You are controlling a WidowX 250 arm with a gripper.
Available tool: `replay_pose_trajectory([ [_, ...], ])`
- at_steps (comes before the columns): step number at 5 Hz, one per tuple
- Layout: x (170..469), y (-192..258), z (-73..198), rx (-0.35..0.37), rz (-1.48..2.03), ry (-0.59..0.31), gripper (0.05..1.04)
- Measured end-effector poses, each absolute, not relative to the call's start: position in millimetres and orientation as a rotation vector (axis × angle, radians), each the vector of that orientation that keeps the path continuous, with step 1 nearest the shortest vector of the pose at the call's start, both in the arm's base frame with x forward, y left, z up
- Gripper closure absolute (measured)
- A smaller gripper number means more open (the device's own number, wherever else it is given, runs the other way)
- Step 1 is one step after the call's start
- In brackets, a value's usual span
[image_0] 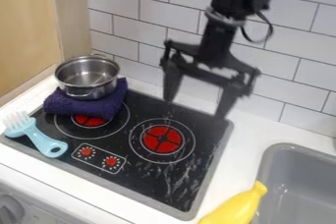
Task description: Move the yellow object next to the right burner
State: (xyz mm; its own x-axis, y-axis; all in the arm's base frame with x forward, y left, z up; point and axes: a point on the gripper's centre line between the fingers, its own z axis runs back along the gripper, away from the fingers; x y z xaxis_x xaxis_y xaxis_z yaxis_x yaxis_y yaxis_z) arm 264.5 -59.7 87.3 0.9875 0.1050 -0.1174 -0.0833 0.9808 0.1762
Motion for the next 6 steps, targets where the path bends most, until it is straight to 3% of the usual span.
replay_pose_trajectory([
  [2, 314.6, -34.7, 80.2, 0.151, 0.084, 0.122, 0.085],
  [3, 323.7, -35.9, 75.4, 0.151, 0.059, 0.137, 0.085],
  [4, 325.3, -15.3, 76.1, 0.156, 0.106, 0.141, 0.085],
  [6, 299.6, 55.6, 74.3, 0.136, 0.257, 0.202, 0.085],
])
